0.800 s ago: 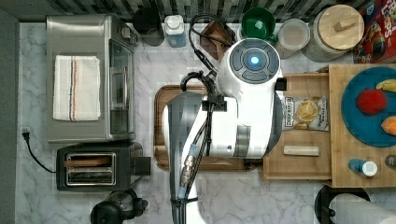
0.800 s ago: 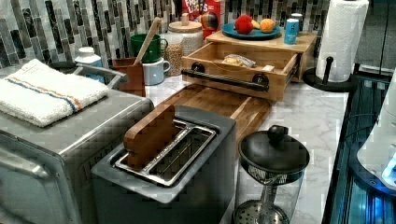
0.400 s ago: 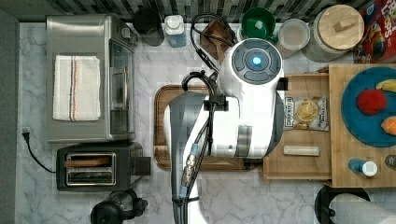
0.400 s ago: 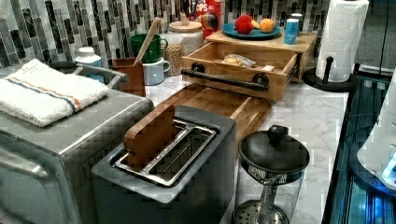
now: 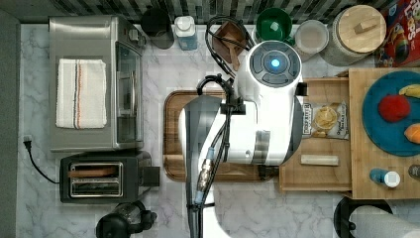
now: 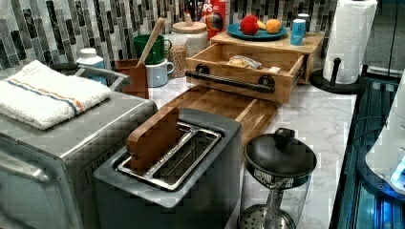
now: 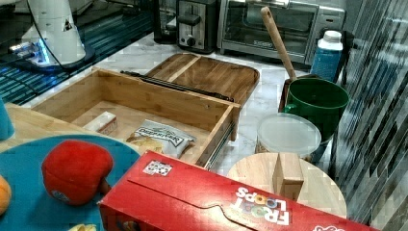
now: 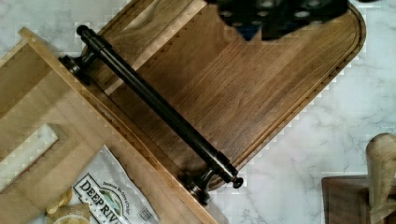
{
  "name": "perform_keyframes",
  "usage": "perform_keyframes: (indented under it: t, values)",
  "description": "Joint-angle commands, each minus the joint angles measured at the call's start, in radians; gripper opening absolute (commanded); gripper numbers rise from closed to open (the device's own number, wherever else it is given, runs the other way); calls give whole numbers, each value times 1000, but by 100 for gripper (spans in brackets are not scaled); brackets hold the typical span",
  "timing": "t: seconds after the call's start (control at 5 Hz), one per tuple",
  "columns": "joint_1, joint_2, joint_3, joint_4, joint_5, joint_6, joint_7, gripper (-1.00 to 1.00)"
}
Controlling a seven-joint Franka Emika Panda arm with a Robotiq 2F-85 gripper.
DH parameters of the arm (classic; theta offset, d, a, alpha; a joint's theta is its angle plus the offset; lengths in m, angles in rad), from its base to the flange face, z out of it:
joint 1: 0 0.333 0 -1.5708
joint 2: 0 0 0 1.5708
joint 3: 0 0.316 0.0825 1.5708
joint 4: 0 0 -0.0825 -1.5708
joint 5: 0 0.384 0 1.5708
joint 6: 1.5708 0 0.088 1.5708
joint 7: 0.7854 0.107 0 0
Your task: Close the drawer.
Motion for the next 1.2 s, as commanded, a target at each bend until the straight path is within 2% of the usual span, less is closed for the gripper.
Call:
perform_keyframes:
  t: [0.2,0.4,0.6,0.8,1.0,1.2]
  values:
    - [64,-100,74,-205,-69,182,-357,100]
    - [66,-112,83,-271,-86,253,-484,100]
    - [58,-91,100,-307,-126,319,-543,68]
    - [50,-39,104,-317,-138,351,-575,-100]
    - [39,17,99,-335,-150,424,-585,-100]
    - [25,91,96,-291,-176,388,-630,-100]
